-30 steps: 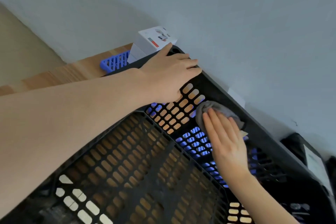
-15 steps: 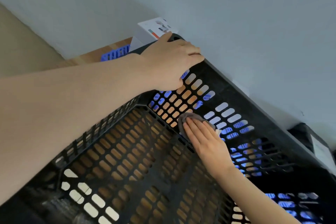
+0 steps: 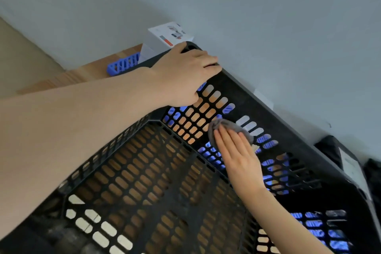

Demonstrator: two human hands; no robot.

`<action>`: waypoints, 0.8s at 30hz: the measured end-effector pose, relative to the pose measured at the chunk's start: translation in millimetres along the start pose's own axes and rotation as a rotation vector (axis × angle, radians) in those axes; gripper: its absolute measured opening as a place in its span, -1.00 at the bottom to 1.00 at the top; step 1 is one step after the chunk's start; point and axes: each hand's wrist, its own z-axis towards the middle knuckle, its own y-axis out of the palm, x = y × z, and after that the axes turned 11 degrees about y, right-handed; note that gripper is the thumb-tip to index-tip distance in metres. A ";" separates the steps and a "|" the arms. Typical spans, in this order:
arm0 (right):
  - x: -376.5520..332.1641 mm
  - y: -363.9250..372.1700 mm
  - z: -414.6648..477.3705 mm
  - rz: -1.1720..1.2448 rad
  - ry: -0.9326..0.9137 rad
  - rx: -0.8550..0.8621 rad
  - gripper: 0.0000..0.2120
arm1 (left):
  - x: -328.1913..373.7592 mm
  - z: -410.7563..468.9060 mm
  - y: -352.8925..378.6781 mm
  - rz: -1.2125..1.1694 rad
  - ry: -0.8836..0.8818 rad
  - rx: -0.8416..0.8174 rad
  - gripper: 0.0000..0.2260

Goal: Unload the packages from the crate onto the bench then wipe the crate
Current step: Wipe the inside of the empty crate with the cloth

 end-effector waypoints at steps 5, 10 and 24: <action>-44.0 61.3 -14.6 -0.022 -0.167 -0.235 -0.29 | -5.1 2.0 4.0 -0.015 0.006 0.008 -0.34; -36.9 58.0 -16.9 -0.015 -0.156 -0.209 -0.32 | -7.2 1.4 5.0 -0.016 0.012 0.023 -0.35; 60.8 -52.0 -11.7 0.078 0.147 0.157 -0.40 | -3.3 0.1 3.7 -0.025 -0.005 0.036 -0.34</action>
